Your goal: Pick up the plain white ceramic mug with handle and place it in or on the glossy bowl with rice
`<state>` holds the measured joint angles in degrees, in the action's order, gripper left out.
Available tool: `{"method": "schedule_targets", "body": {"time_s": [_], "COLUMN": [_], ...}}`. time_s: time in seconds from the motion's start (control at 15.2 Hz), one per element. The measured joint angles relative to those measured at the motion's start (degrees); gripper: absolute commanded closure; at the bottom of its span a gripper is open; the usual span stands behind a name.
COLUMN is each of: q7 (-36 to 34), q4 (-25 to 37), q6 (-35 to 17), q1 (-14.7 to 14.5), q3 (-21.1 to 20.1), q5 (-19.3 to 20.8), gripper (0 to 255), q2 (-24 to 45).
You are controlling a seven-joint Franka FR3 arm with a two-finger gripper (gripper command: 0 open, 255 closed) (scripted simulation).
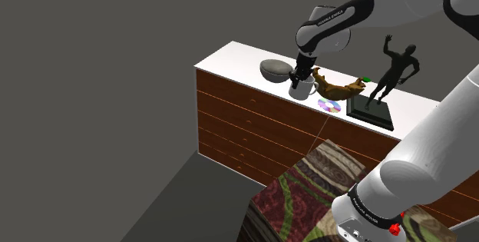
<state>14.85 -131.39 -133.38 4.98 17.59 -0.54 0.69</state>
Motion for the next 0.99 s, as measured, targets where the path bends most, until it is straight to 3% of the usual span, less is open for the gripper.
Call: {"method": "schedule_targets", "body": {"time_s": [0.99], "q7": [-1.43], "q4": [4.87], "q6": [9.84], "q1": [-0.05], "q3": [-0.21], "q5": [1.95], "gripper": [255], "q2": [-5.21]}}
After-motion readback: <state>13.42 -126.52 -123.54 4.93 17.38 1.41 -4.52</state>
